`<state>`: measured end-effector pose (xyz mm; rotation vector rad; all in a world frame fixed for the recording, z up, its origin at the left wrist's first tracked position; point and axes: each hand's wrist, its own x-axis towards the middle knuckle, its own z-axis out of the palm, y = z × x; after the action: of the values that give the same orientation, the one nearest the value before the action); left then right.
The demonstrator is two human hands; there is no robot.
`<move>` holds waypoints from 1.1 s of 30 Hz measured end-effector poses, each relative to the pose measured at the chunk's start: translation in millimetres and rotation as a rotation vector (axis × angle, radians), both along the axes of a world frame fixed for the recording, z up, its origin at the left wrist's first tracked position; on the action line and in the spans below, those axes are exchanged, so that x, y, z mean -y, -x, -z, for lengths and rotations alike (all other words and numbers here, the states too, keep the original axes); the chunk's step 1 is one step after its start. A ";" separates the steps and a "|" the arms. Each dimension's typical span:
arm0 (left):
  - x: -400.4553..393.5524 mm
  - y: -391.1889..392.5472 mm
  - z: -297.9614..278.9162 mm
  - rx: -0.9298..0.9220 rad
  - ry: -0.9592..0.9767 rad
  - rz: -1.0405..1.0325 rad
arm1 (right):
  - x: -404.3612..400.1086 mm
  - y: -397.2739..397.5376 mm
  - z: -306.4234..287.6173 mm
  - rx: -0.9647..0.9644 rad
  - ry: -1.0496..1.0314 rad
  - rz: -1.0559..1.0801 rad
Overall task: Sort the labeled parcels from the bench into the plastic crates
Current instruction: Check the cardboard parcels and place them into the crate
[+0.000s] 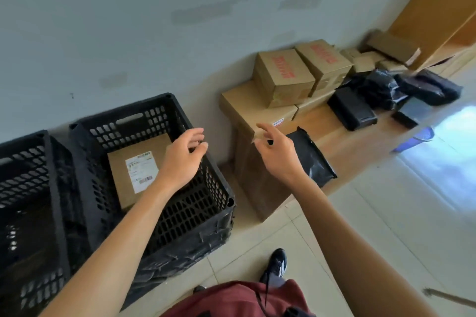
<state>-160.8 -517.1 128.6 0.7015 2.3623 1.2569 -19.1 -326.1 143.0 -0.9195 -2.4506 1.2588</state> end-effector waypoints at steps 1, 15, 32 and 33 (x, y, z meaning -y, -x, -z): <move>-16.5 -5.6 -2.8 -0.012 0.001 0.028 | -12.4 -10.5 -2.5 -0.008 -0.005 0.034; -254.9 -99.8 -27.9 -0.073 -0.031 0.249 | -206.5 -141.6 -17.1 -0.008 -0.050 0.245; -402.0 -135.8 -6.4 -0.065 -0.063 0.225 | -346.9 -183.7 -8.2 0.066 -0.022 0.248; -405.6 -131.9 -4.6 -0.058 -0.062 0.214 | -351.1 -177.6 -7.5 0.073 -0.025 0.232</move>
<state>-29.0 -111.5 133.2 0.9935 2.2310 1.2358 158.5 25.1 150.5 -1.2222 -2.3243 1.1306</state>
